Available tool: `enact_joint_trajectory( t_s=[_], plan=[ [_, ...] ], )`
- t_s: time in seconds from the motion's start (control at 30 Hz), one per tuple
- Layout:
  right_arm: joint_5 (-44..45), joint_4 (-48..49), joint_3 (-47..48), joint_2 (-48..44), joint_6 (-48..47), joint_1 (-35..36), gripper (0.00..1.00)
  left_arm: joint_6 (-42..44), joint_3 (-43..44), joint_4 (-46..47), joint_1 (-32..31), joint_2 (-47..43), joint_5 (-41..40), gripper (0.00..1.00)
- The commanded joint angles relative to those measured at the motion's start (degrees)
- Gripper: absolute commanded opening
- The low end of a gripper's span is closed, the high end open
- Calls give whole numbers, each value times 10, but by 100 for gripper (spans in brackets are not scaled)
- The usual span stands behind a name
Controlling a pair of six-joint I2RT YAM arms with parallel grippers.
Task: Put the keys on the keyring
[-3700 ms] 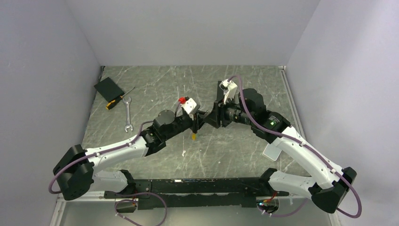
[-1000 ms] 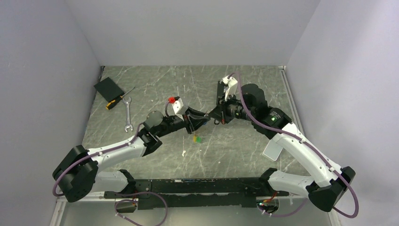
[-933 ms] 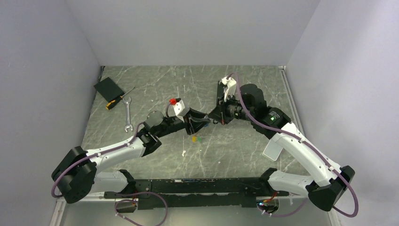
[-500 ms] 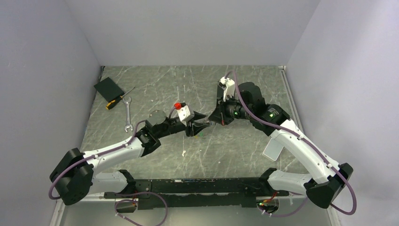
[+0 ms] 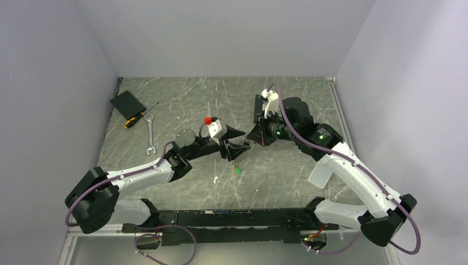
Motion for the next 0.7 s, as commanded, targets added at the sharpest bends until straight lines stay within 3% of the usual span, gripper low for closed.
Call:
enact_joint_trajectory(
  t_s=[0.0,0.17,0.43,0.67],
  plan=[
    [15,35,24,-16,0,-1,0,-34,-7,56,1,-3,-10,63],
    [9,40,18,-18,6,-1,0,-61,-1,74,1,17,-39,51],
    [8,28,22,-23,8,0,0,-51,20,45,1,41,-53,2],
    [-14,-3,27,-25,1,0,0,72,39,-92,1,1,-50,0]
  ],
)
